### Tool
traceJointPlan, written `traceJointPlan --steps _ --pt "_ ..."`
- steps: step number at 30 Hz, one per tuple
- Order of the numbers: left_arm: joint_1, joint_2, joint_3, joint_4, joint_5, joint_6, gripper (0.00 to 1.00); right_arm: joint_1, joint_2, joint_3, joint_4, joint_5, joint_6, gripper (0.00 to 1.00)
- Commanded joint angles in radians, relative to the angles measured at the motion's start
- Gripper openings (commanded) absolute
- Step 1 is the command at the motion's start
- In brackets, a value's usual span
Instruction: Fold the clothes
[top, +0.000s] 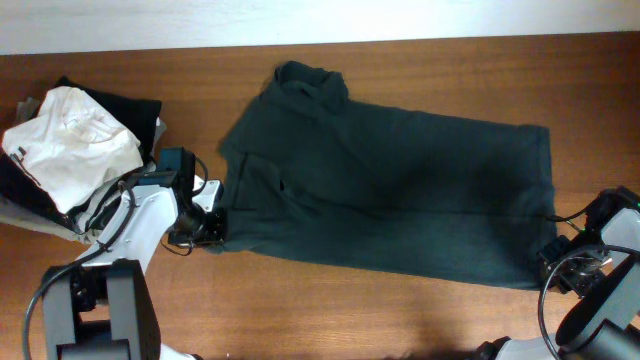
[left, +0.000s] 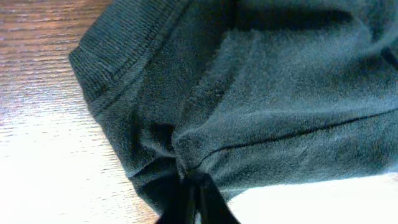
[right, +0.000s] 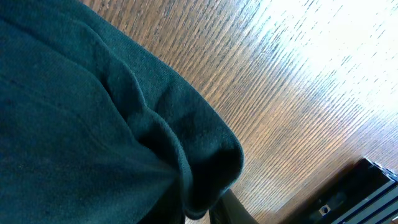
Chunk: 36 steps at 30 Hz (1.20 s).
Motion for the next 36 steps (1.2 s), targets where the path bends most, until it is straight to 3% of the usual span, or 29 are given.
traceJointPlan --steps 1,4,19,20,21,23,26,28,31,36 --pt "0.008 0.003 0.003 -0.026 -0.055 0.008 0.00 -0.005 0.002 0.016 0.000 0.020 0.013 0.17" --pt "0.038 0.003 0.066 -0.087 -0.188 -0.045 0.00 -0.005 0.002 0.016 0.000 0.028 0.013 0.17" --pt "0.066 0.003 0.152 -0.027 -0.187 -0.048 0.01 -0.005 0.002 0.016 -0.020 0.028 0.013 0.17" --pt "0.066 0.003 0.152 -0.027 -0.187 -0.048 0.01 -0.005 0.002 0.016 -0.025 0.016 0.013 0.19" --pt "0.066 0.003 0.152 -0.028 -0.187 -0.048 0.01 -0.005 0.002 0.016 -0.032 0.003 0.011 0.30" --pt "0.066 0.003 0.152 -0.028 -0.187 -0.048 0.01 -0.005 0.002 0.016 -0.035 -0.021 0.005 0.39" --pt "0.066 0.003 0.152 -0.028 -0.187 -0.048 0.01 -0.005 0.002 0.016 -0.058 -0.031 0.002 0.40" --pt "0.066 0.003 0.152 -0.028 -0.186 -0.049 0.01 -0.004 0.002 0.014 -0.070 -0.113 -0.021 0.47" --pt "0.066 0.003 0.152 -0.028 -0.184 -0.049 0.01 -0.005 0.002 0.008 -0.072 -0.158 -0.074 0.49" --pt "0.066 0.003 0.152 -0.027 -0.184 -0.048 0.01 -0.005 0.002 -0.073 0.014 -0.158 -0.074 0.53"
